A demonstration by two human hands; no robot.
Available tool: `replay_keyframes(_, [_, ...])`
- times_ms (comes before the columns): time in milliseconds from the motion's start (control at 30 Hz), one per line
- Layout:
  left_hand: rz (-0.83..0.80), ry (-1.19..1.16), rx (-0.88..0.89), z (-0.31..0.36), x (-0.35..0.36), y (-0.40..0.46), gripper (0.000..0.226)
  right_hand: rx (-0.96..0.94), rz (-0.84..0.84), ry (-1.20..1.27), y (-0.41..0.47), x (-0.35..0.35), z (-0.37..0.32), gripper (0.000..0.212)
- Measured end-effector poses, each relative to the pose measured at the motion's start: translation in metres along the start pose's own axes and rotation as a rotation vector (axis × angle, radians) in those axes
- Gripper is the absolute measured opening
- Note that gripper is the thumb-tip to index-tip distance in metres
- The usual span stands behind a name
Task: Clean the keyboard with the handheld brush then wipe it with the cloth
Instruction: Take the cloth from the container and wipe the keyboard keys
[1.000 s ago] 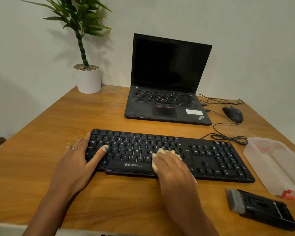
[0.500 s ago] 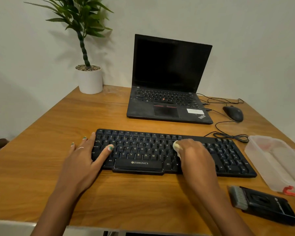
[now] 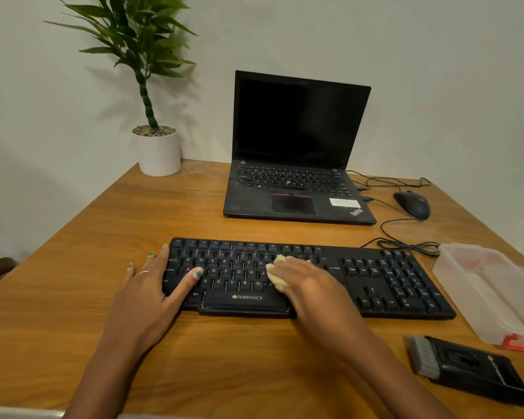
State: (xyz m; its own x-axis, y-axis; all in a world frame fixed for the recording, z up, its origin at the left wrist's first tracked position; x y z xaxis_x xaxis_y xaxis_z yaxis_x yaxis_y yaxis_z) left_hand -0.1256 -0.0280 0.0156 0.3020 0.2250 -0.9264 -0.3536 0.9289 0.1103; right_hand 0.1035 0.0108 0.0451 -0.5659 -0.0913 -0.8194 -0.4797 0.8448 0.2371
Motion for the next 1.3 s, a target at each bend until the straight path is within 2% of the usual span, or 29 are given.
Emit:
replay_keyframes(133, [-0.002, -0.001, 0.002, 0.001, 0.0, 0.0, 0.09, 0.247, 0.222, -0.28, 0.016, -0.041, 0.032, 0.022])
replay_keyframes(200, [-0.004, -0.003, -0.007, 0.0, 0.0, 0.0, 0.091, 0.19, 0.163, -0.229, 0.021, -0.026, 0.02, 0.021])
replay_keyframes(300, [-0.006, -0.008, -0.012, -0.001, 0.001, 0.0, 0.091, -0.008, 0.013, -0.057, 0.016, 0.004, 0.0, 0.034])
replay_keyframes(467, [0.003, 0.004, -0.005, 0.001, 0.0, 0.001, 0.09, 0.223, 0.221, -0.212, 0.029, -0.029, 0.038, 0.024])
replay_keyframes(600, [-0.008, 0.0, -0.012, -0.001, 0.001, 0.0, 0.091, -0.005, 0.015, -0.069, 0.03, -0.004, 0.011, 0.025])
replay_keyframes(633, [-0.008, 0.0, -0.008, -0.001, 0.001, 0.0, 0.091, -0.012, -0.001, -0.067, 0.03, -0.009, 0.012, 0.026])
replay_keyframes(733, [0.006, -0.004, 0.016, 0.005, -0.003, -0.003, 0.088, 0.192, 0.146, -0.168, 0.039, -0.033, 0.04, 0.027])
replay_keyframes(800, [0.007, -0.004, 0.027, 0.006, -0.003, -0.004, 0.089, 0.177, 0.17, -0.159, 0.04, -0.025, 0.033, 0.025])
replay_keyframes(900, [-0.012, 0.008, 0.022, 0.002, 0.0, -0.001, 0.101, -0.024, 0.01, 0.007, 0.033, 0.0, 0.009, 0.032])
replay_keyframes(967, [-0.023, 0.011, 0.015, 0.001, 0.001, 0.0, 0.109, 0.023, 0.036, 0.015, 0.036, -0.011, 0.022, 0.029])
replay_keyframes(1067, [-0.054, -0.007, 0.008, 0.001, 0.001, -0.001, 0.119, 0.178, 0.225, -0.14, 0.04, -0.028, 0.042, 0.019])
replay_keyframes(1167, [-0.105, 0.027, 0.025, -0.001, 0.001, -0.001, 0.149, 0.027, 0.077, -0.033, 0.033, 0.003, 0.008, 0.027])
replay_keyframes(1233, [-0.13, 0.039, 0.044, 0.002, -0.001, -0.002, 0.157, -0.06, -0.017, 0.03, 0.025, 0.01, -0.002, 0.035])
replay_keyframes(1300, [-0.143, 0.04, 0.062, 0.005, -0.004, -0.004, 0.16, -0.001, 0.024, -0.022, 0.031, -0.005, 0.015, 0.035])
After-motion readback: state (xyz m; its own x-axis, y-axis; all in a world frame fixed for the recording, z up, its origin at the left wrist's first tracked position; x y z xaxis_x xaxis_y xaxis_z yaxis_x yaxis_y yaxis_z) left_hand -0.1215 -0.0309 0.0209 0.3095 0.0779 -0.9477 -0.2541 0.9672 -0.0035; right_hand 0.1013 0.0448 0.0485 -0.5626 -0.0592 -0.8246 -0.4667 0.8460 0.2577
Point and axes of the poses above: each hand's wrist, its own y-axis towards the middle knuckle, its own x-axis out of the palm, z = x × y, the point moved 5 cm from there along y, towards the middle knuckle, and after that the axes turned 14 degrees about y, right-handed, at the moved point
